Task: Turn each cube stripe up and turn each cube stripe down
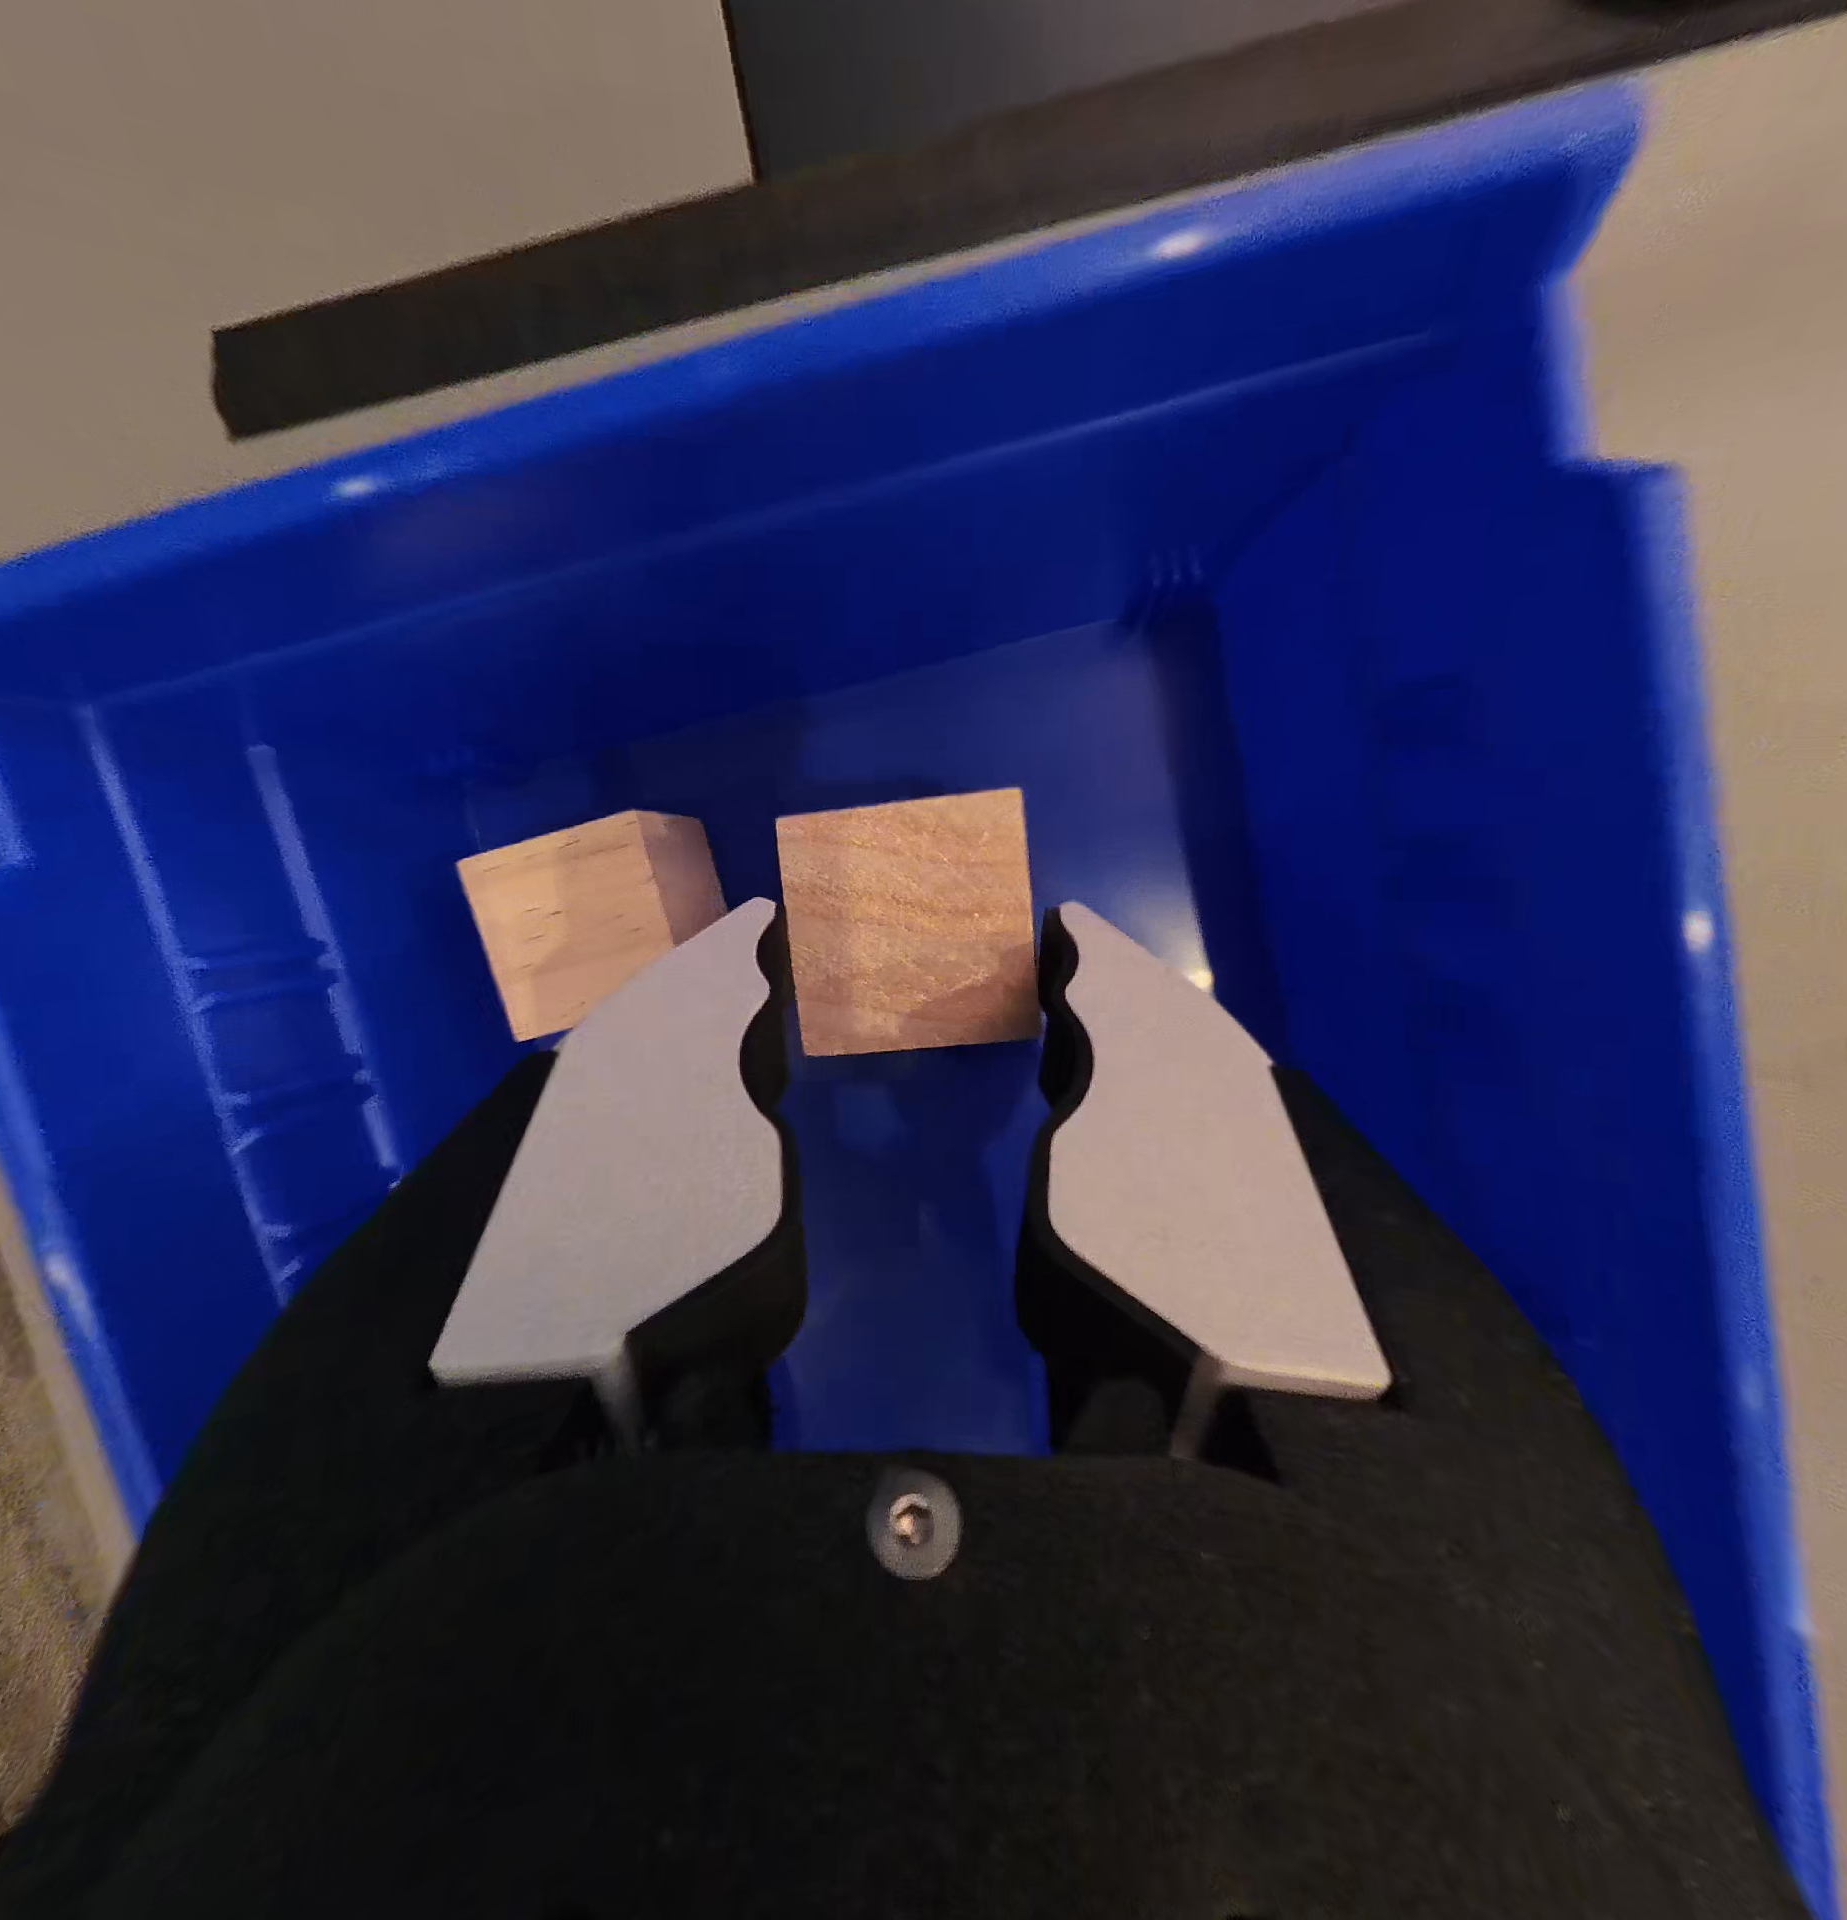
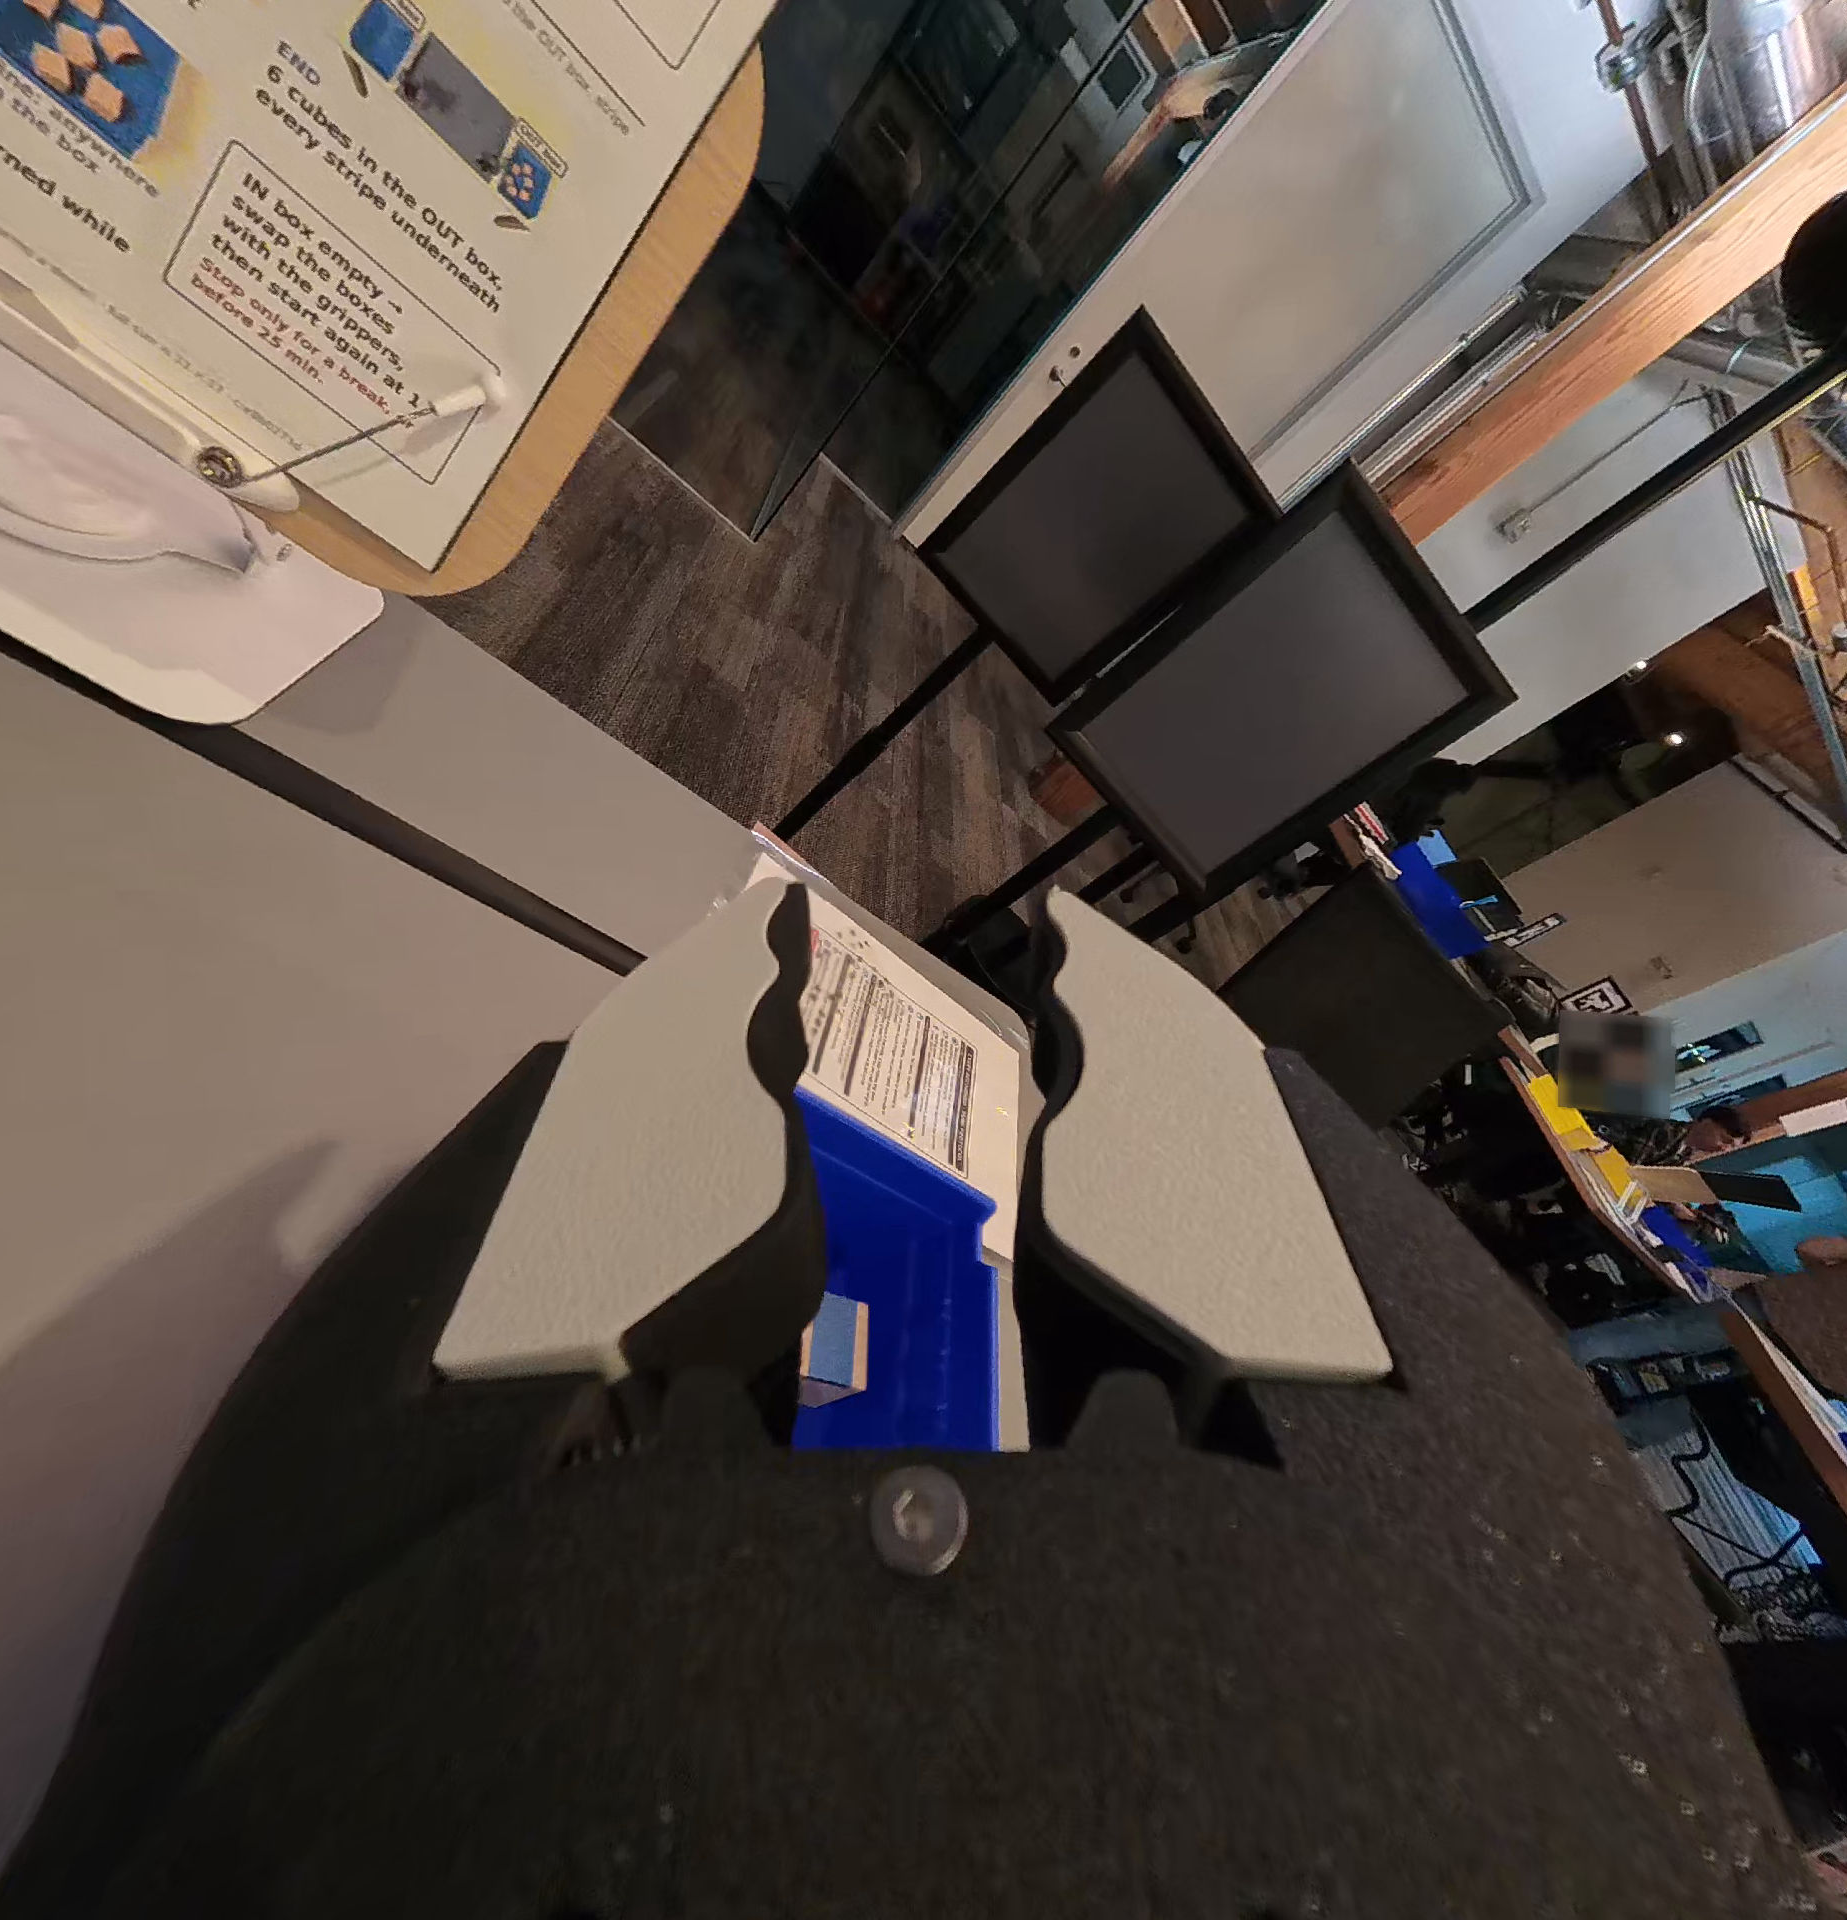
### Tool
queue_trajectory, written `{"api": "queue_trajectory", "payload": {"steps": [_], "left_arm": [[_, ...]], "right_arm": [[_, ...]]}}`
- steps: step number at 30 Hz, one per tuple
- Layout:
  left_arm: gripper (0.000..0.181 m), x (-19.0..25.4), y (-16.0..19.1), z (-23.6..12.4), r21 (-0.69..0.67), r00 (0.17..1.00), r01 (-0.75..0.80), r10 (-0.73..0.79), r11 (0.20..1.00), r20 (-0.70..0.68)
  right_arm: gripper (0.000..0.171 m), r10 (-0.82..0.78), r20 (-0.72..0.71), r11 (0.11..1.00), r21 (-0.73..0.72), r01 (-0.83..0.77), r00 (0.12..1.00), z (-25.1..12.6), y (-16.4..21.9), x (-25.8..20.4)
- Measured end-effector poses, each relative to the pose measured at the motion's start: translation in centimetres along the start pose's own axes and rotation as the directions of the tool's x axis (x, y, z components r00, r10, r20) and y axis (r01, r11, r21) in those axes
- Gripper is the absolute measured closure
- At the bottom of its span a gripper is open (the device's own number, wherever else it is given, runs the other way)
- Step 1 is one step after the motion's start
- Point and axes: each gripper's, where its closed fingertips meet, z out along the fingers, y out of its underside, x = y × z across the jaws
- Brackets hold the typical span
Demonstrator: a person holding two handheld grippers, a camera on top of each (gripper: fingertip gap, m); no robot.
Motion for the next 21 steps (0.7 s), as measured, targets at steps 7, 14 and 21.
{"api": "queue_trajectory", "payload": {"steps": [7, 14, 21], "left_arm": [[0.135, 2.7, -2.9, -8.3, 0.239, 0.994, -0.02, 0.044, 0.971, -0.096], [0.136, 13.8, -4.5, -18.0, 0.539, 0.834, -0.036, 0.322, 0.842, -0.448], [0.136, 24.0, -3.2, -23.0, 0.545, 0.379, 0.114, 0.471, 0.83, -0.796]], "right_arm": [[0.13, -0.022, 0.017, 1.0, -0.004, 0.023, 1.0, -0.2, -0.5, -1.2], [0.129, -0.053, 0.058, 0.999, -0.003, 0.053, 0.997, -0.5, -1.1, -3.0], [0.119, -0.112, 0.405, 0.96, 0.28, -0.007, 0.907, -3.9, -5.9, -10.1]]}}
